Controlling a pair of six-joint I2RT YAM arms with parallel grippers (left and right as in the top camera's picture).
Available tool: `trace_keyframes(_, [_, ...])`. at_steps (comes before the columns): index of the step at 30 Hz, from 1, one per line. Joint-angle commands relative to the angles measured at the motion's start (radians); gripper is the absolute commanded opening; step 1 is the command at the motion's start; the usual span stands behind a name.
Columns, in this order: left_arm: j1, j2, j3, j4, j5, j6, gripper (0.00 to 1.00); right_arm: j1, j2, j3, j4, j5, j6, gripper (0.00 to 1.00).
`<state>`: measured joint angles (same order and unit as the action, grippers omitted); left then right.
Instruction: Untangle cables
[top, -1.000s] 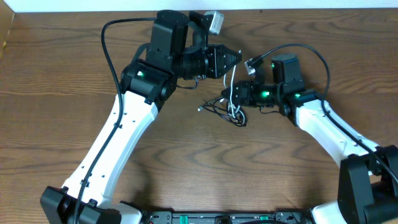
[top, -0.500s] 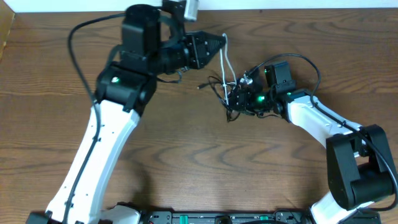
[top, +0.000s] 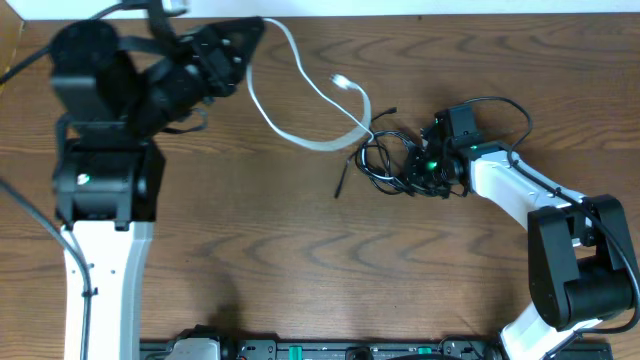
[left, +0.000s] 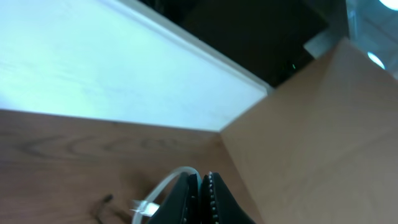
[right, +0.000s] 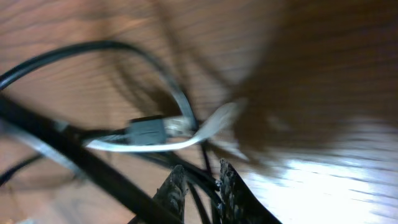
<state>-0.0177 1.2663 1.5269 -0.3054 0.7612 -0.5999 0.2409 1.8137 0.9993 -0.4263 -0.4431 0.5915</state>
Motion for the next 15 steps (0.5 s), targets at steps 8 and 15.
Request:
trace_keyframes(8, [0.204,-0.045,0.018,0.04,0.006,-0.009,0.08,-0.056,0.012,0.001,-0.149,0.21,-0.005,0.15])
trace_keyframes(15, [0.366,-0.045,0.018,0.029,0.005,-0.011,0.07,-0.143,0.012,0.001,-0.24,0.303,-0.025,0.14])
